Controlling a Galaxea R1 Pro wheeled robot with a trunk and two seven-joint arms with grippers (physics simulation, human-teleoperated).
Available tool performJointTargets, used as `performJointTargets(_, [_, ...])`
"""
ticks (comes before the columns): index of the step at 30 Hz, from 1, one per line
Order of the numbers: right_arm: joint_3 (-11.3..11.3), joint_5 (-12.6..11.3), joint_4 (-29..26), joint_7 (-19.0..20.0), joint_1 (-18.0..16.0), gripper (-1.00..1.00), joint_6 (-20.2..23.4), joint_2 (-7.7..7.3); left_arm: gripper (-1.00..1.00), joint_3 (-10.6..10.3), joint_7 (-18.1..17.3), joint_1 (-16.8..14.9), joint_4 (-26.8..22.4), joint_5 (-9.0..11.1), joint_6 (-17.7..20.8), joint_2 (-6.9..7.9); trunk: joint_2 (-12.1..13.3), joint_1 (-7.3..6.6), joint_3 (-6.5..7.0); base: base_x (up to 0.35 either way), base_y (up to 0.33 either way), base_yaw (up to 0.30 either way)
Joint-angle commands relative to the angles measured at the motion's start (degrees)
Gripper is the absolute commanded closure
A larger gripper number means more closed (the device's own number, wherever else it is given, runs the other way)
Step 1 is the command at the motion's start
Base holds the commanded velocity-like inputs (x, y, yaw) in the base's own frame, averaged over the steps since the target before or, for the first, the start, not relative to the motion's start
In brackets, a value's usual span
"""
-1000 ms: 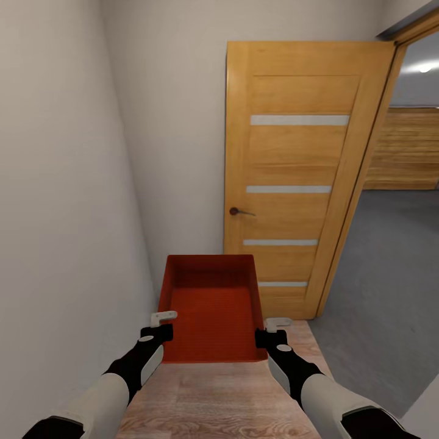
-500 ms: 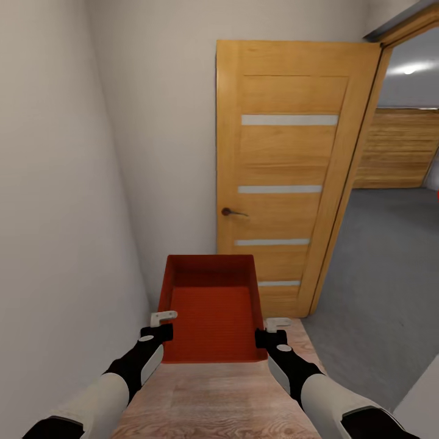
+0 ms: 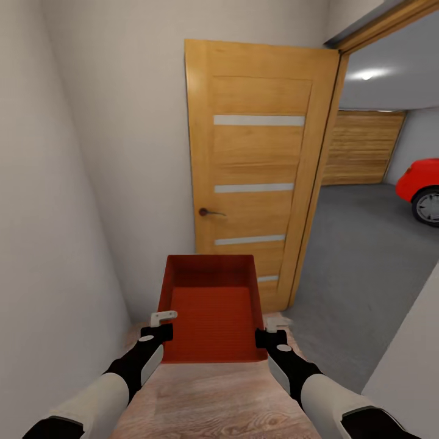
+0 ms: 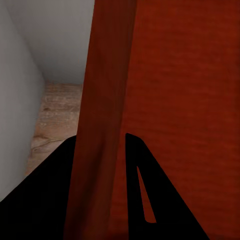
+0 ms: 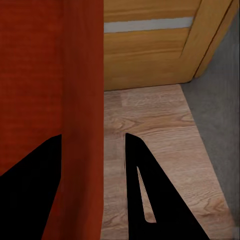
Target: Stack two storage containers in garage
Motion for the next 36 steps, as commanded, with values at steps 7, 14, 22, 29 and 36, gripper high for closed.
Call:
performJointTargets(7, [0.51,-1.0,0.18,-0.25,-0.02,1.0,-0.2,-0.01,1.0,3.01,1.5,-0.07,-0.3,-0.78,-2.65,2.24,-0.12,0.03,-0.12,0.055,0.0,-0.251])
performJointTargets(14, [0.5,-0.98,0.18,-0.25,-0.02,1.0,-0.2,-0.01,1.0,2.96,1.42,-0.07,-0.3,-0.78,-2.66,2.24,-0.12,0.03,-0.12,0.22,0.059,-0.251])
performJointTargets(22, [0.51,-0.98,0.18,-0.25,-0.02,1.0,-0.2,-0.01,1.0,2.97,1.33,-0.07,-0.3,-0.78,-2.65,2.24,-0.12,0.03,-0.12,0.287,0.159,-0.251])
performJointTargets(29, [0.51,-0.98,0.18,-0.25,-0.02,1.0,-0.2,-0.01,1.0,2.94,1.01,-0.07,-0.3,-0.78,-2.64,2.24,-0.12,0.03,-0.12,0.289,0.187,-0.251])
performJointTargets(36, [0.5,-1.05,0.18,-0.25,-0.02,1.0,-0.2,-0.01,1.0,2.93,1.13,-0.07,-0.3,-0.78,-2.64,2.24,-0.12,0.03,-0.12,0.256,0.198,-0.251])
